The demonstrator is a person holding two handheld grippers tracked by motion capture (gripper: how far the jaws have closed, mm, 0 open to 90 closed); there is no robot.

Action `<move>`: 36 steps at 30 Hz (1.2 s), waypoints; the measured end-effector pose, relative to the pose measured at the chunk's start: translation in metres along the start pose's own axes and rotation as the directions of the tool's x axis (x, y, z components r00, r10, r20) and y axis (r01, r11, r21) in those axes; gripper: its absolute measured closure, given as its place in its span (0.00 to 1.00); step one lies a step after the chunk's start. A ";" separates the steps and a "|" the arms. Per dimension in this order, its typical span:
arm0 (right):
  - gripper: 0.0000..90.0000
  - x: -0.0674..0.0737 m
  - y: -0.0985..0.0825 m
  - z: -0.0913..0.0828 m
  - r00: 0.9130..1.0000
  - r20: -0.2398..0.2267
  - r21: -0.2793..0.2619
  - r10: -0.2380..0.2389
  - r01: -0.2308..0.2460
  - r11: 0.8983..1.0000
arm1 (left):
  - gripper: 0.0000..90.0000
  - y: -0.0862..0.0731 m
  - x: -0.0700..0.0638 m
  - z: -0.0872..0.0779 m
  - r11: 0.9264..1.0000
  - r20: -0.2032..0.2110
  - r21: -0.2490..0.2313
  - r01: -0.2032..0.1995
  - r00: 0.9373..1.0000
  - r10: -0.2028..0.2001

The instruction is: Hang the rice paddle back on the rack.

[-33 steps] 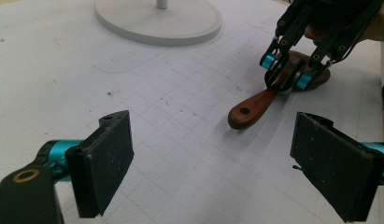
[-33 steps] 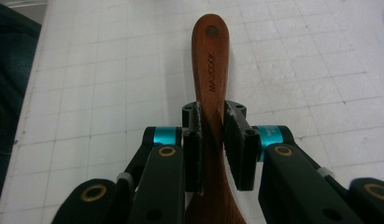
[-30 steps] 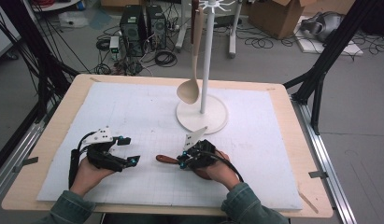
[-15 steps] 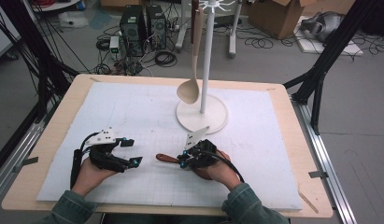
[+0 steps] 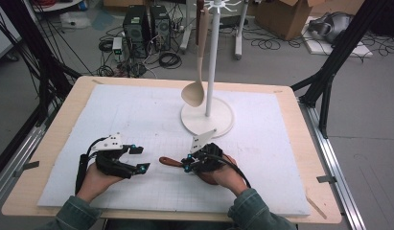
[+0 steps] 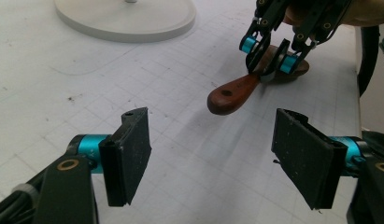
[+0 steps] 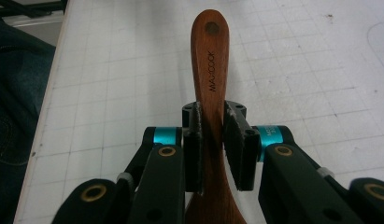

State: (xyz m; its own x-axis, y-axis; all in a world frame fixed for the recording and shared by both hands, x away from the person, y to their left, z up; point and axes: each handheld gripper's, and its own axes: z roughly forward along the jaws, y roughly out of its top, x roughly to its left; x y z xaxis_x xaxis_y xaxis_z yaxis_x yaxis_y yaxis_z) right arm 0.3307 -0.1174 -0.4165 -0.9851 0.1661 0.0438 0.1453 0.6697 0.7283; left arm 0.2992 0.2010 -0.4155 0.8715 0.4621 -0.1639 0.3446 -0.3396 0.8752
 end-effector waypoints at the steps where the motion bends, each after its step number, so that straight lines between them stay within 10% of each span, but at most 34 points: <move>1: 0.87 0.000 0.000 0.000 1.000 -0.001 -0.003 0.002 -0.002 1.000 | 0.33 0.000 0.000 0.001 1.000 0.002 0.000 0.001 1.000 -0.001; 36: 0.87 0.007 0.006 -0.003 1.000 -0.016 -0.057 -0.021 0.020 0.998 | 0.65 0.007 -0.006 0.048 0.997 0.138 0.050 0.053 0.989 -0.060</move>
State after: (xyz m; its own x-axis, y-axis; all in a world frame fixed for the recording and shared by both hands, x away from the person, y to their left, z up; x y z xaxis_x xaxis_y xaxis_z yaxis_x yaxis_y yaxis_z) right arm 0.3242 -0.1144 -0.4092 -0.9893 0.1406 0.0395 0.1202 0.6307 0.7666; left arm 0.3136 0.1562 -0.4301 0.8891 0.3645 -0.2769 0.4076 -0.3552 0.8412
